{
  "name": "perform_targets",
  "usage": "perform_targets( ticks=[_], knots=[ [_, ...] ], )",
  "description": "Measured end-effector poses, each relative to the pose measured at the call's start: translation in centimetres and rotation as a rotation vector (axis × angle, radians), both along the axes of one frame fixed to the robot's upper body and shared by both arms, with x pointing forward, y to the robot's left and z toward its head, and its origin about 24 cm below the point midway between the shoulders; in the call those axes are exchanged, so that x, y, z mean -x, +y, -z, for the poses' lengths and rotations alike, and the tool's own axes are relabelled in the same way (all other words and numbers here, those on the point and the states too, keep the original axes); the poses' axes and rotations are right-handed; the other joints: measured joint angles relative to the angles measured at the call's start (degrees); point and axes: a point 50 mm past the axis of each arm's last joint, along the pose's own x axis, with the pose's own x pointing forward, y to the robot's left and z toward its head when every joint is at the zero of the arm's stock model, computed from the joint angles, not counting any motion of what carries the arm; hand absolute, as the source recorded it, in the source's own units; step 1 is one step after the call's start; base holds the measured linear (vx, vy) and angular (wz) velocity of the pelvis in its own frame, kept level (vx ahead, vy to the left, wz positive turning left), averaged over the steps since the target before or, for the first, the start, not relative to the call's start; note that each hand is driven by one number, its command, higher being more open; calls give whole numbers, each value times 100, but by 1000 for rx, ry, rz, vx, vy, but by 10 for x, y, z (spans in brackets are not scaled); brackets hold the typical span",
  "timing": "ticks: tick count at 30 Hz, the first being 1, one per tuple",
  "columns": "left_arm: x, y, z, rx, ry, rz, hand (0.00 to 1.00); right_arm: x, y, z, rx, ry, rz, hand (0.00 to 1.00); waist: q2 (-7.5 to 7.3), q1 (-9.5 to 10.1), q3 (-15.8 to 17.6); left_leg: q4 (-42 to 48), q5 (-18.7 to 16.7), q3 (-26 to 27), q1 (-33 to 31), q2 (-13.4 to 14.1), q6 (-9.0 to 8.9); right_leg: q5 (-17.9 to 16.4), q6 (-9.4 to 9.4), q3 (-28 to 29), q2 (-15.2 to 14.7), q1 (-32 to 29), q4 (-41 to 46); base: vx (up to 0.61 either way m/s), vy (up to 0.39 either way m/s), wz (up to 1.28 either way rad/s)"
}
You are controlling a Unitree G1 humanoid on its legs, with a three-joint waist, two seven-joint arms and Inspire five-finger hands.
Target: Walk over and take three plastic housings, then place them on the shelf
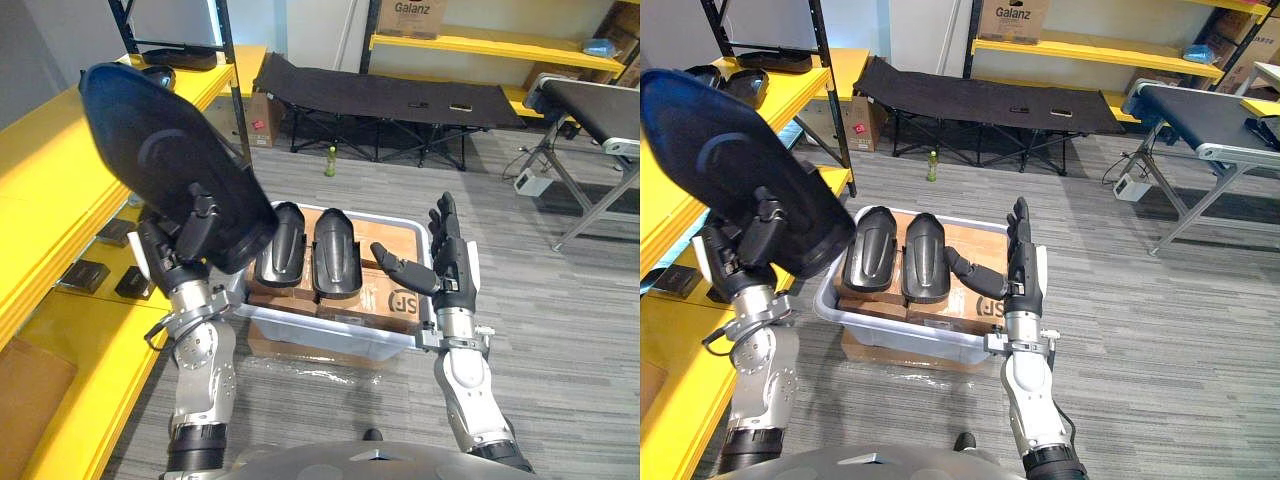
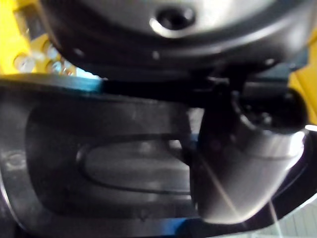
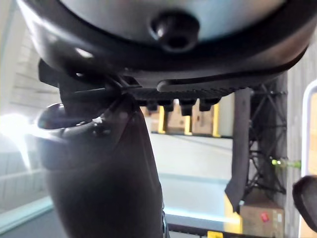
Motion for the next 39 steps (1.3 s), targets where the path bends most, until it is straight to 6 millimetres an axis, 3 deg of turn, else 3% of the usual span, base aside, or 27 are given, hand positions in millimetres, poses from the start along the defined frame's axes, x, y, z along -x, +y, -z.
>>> perform_targets(
  ticks=[11,16,23,26,31,36,37,38,39],
  knots=[
    [16,3,14,-46,74,-13,0,11,-9,15,-1,109,55,100,182,-30,113,-3,-26,138,-1,24,-7,6,4,143,3,-85,0,-10,13,-7],
    [35,10,23,20,105,-15,0,11,-3,21,-80,162,67,100,205,65,126,19,-25,-178,-100,11,-6,-51,-2,-173,-18,14,0,5,2,27],
    [57,18,-13,-2,-77,102,0,0,13,16,-70,152,-22,100,303,562,178,73,-2,-757,-215,-33,-19,-180,36,-774,-29,267,0,19,-5,46],
    [64,20,-24,-31,-133,116,0,-9,21,8,-73,117,-68,100,309,650,179,88,38,-935,-293,-93,-11,-183,40,-938,-52,295,1,0,20,30],
    [67,23,-24,3,-164,175,0,-12,30,4,-44,100,-111,100,297,764,172,86,55,-1001,-324,-131,11,-185,52,-1000,-96,328,2,-15,35,9],
    [69,19,-20,11,-148,209,0,-8,47,6,-3,108,-231,100,301,770,174,115,48,-1141,-382,-157,4,-230,51,-1175,-103,399,33,-14,19,20],
    [68,17,-21,10,-152,227,0,-7,51,7,7,115,-268,100,301,728,172,202,-1,-1163,-527,-165,75,-258,69,-1388,-135,439,36,-15,27,65],
    [67,16,-21,8,-154,237,0,-7,51,7,9,116,-274,100,304,678,173,256,-22,-971,-617,-100,94,-264,75,-1525,-148,454,37,-17,21,117],
    [64,12,-22,5,-161,265,0,-6,51,8,12,122,-279,100,320,544,184,335,56,-416,-776,107,165,-280,103,-1861,-186,525,38,0,25,128]
  ],
)
